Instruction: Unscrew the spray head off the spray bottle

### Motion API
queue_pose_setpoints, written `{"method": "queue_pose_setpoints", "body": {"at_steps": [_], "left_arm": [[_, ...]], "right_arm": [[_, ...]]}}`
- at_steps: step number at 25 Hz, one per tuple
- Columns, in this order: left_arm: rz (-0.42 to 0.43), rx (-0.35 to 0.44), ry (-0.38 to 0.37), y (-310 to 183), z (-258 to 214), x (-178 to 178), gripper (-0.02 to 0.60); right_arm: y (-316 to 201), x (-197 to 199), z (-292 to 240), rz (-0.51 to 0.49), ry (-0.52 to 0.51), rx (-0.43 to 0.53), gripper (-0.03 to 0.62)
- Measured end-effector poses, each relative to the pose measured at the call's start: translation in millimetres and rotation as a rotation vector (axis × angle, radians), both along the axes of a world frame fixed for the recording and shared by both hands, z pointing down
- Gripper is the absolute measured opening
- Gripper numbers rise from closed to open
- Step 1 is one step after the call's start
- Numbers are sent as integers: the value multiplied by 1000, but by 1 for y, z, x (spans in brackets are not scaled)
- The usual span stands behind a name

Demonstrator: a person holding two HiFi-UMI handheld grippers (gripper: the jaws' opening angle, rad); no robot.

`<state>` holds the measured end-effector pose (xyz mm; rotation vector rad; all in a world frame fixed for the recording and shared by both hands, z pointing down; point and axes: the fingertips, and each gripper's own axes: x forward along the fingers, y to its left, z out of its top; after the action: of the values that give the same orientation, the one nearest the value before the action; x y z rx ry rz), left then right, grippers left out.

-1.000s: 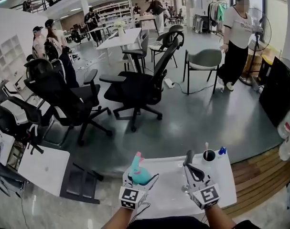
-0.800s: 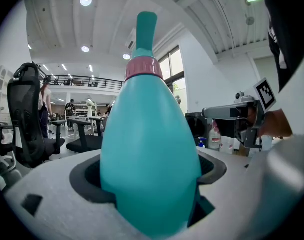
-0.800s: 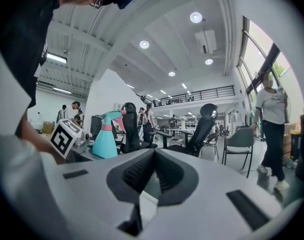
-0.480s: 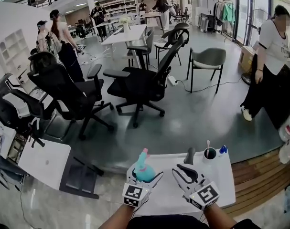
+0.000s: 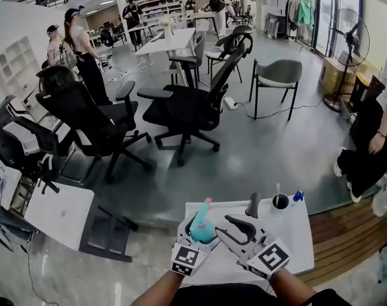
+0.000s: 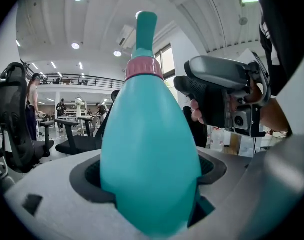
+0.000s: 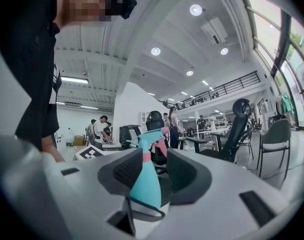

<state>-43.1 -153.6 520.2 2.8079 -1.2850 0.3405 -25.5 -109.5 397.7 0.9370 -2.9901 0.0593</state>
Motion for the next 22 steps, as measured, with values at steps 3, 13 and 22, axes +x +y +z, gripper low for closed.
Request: {"method": "queue_pose_setpoints", "body": {"at_steps": [3, 13, 22], "left_arm": [[14, 2, -2, 3, 0, 4, 451], [30, 27, -28, 3, -5, 8, 451], [43, 28, -77, 6, -13, 18, 451]], "right_arm": [[-2, -8, 0, -9, -6, 5, 163], [-5, -25, 10, -61, 25, -48, 167], [1, -37, 10, -113, 57, -59, 173]]}}
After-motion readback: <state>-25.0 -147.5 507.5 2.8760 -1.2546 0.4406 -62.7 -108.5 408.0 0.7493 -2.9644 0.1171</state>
